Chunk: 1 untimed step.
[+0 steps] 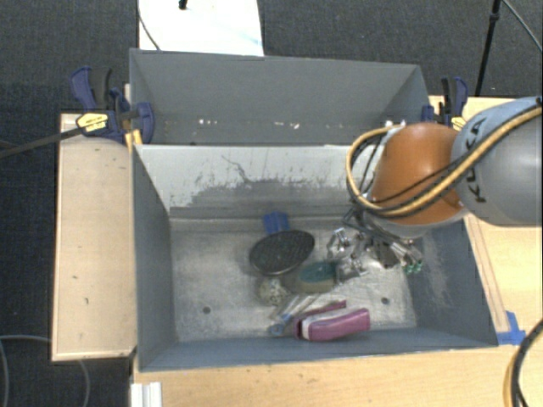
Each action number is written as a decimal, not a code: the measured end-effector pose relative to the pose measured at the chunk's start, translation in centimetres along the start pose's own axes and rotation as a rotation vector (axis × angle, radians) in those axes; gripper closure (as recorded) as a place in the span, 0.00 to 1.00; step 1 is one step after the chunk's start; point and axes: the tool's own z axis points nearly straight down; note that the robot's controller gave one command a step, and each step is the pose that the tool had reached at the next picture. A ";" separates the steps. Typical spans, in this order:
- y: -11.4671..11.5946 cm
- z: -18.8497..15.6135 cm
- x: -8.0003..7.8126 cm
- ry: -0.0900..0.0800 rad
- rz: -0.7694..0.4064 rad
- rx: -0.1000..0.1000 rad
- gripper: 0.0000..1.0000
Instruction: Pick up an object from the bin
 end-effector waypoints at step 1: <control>0.6 -18.1 -0.2 -0.010 -0.319 0.005 1.00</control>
Offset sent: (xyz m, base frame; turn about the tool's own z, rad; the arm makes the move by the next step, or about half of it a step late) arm -0.0021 0.0065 0.1769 -0.3198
